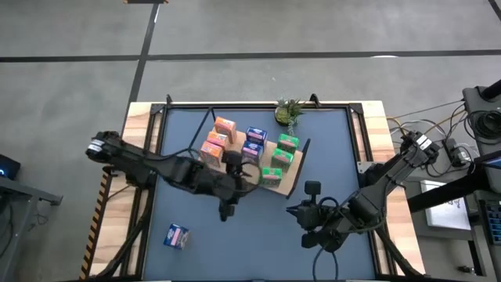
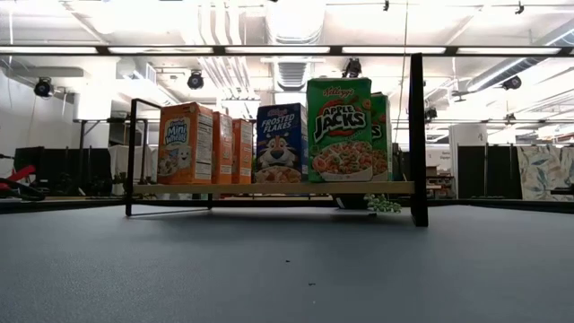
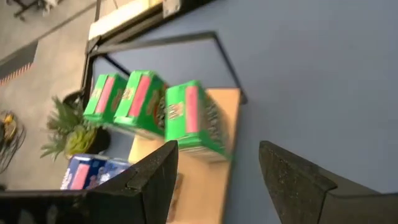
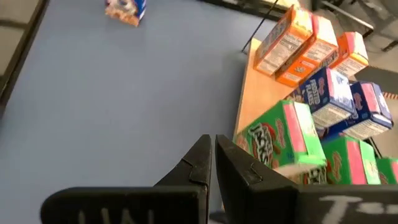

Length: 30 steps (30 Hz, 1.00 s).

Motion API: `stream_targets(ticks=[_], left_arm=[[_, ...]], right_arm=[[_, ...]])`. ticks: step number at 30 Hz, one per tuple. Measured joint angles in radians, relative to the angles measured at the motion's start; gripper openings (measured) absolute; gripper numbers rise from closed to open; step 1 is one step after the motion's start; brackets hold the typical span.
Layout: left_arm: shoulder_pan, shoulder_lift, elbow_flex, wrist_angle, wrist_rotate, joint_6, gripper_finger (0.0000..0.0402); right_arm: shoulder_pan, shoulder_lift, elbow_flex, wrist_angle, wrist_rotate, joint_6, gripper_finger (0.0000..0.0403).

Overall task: Stack cereal on shelf
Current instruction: Put the green cereal box on the shelf aligned with other green cereal boxes

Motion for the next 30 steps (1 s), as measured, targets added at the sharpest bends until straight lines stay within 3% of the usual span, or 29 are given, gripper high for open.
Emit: stream_targets(ticks=[5,9,12,17,25,30], left_arm=[[-0.054,-0.107,-0.151,0.163,-0.004,-0.013,0.0208],[-0.078,-0.199,-0.298,0.311,-0.067,-0.014,0.0208],[-0.079,-0.267,-0.405,0.410,-0.123,-0.013,0.0208],[-0.079,-0.360,-0.557,0.579,-0.130,0.001,0.0208],[-0.075,-0.448,-0.704,0.763,-0.130,0.052,0.0208],[-0.075,-0.470,-0.744,0.793,-0.130,0.058,0.0208]], right_arm=[[-0.042,0.000,-0.067,0.136,0.004,-0.015,0.0012],[-0.070,0.003,-0.118,0.242,0.003,-0.051,0.0012],[-0.087,0.003,-0.126,0.280,0.002,-0.053,0.0012],[-0.122,0.003,-0.126,0.343,0.002,-0.062,0.0012],[-0.196,0.003,-0.126,0.380,-0.007,-0.050,0.0012],[-0.239,0.003,-0.126,0.381,-0.050,-0.052,0.0012]])
